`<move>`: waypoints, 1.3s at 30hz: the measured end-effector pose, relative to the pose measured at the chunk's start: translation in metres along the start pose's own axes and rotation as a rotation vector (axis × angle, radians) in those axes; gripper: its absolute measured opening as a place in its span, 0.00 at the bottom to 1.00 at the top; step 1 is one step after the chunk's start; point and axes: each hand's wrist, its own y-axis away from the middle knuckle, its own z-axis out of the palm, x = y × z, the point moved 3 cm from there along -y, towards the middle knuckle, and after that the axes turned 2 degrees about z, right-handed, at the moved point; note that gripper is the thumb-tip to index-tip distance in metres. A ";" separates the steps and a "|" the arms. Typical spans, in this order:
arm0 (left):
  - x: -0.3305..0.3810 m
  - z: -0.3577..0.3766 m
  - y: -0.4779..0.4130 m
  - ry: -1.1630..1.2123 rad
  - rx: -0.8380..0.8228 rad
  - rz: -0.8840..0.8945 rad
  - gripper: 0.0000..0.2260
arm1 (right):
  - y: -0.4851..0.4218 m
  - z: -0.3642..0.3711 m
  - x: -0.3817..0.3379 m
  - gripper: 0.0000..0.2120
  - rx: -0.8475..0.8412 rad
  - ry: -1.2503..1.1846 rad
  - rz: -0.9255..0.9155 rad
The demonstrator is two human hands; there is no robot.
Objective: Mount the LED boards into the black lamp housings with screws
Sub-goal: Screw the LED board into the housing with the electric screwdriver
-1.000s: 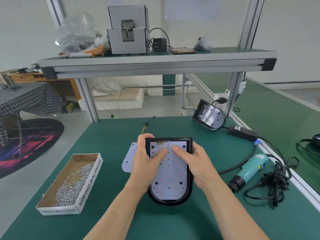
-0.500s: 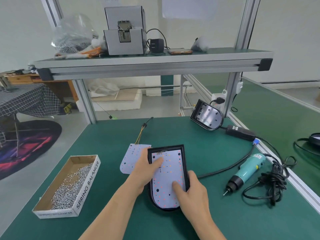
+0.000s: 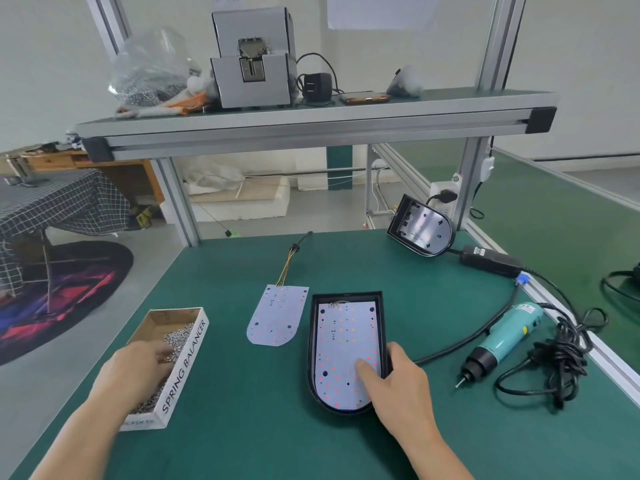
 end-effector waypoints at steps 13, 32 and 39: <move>-0.009 0.000 0.001 0.354 0.338 -0.104 0.08 | -0.002 0.001 0.005 0.10 0.004 0.001 -0.017; -0.015 0.014 0.008 1.601 0.200 -0.508 0.04 | -0.004 0.003 0.008 0.11 0.002 -0.023 -0.013; 0.050 -0.024 0.031 2.094 -0.011 -0.346 0.04 | -0.003 0.003 0.007 0.13 0.024 -0.011 -0.017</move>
